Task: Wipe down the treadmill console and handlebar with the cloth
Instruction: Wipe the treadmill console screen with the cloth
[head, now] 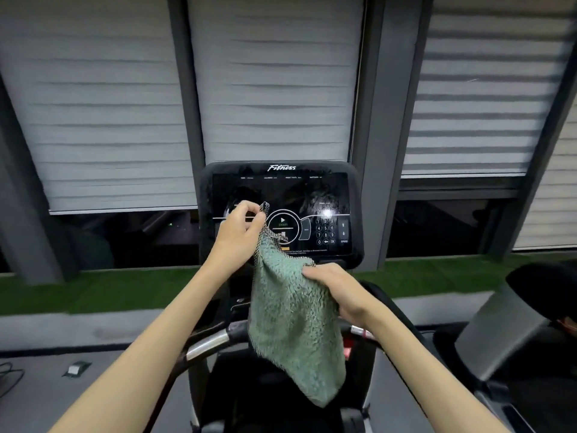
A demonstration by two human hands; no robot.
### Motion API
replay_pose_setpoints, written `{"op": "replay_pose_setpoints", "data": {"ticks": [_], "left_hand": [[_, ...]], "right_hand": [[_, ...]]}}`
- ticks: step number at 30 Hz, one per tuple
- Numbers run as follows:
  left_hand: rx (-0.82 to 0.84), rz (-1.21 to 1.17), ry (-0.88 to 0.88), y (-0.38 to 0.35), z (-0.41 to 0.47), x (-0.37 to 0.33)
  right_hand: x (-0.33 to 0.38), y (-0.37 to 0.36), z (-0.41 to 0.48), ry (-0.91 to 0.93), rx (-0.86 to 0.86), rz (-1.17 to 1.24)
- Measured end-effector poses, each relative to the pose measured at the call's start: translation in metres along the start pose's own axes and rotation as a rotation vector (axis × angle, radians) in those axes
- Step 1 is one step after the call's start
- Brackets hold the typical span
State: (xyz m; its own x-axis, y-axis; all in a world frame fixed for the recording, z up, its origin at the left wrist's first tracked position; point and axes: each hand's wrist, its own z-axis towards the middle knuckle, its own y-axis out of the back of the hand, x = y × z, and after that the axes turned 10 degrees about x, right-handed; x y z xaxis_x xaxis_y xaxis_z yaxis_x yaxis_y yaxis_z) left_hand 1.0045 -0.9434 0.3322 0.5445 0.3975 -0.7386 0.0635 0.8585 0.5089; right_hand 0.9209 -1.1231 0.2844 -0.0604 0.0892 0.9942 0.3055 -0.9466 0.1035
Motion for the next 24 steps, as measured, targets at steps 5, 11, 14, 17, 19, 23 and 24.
{"op": "replay_pose_setpoints", "data": {"ticks": [5, 11, 14, 17, 19, 23, 24], "left_hand": [[0.076, -0.08, 0.049, -0.009, 0.066, 0.041], [0.237, -0.304, 0.072, -0.023, 0.126, 0.081], [0.352, -0.458, 0.199, -0.033, 0.139, 0.09], [0.624, -0.507, 0.385, -0.038, 0.141, 0.111], [0.813, -0.537, 0.49, -0.037, 0.141, 0.128], [0.901, -0.6, 0.487, -0.039, 0.137, 0.146], [0.857, -0.674, 0.453, -0.041, 0.137, 0.15]], "right_hand": [[0.011, 0.036, 0.058, 0.027, 0.009, 0.158], [0.024, 0.064, 0.119, 0.055, -0.017, 0.235], [0.028, 0.076, 0.14, 0.109, -0.015, 0.311], [0.028, 0.088, 0.156, 0.158, -0.038, 0.412], [0.026, 0.098, 0.166, 0.19, -0.046, 0.466], [0.019, 0.118, 0.178, 0.22, -0.08, 0.559], [0.017, 0.123, 0.181, 0.227, -0.09, 0.579]]}}
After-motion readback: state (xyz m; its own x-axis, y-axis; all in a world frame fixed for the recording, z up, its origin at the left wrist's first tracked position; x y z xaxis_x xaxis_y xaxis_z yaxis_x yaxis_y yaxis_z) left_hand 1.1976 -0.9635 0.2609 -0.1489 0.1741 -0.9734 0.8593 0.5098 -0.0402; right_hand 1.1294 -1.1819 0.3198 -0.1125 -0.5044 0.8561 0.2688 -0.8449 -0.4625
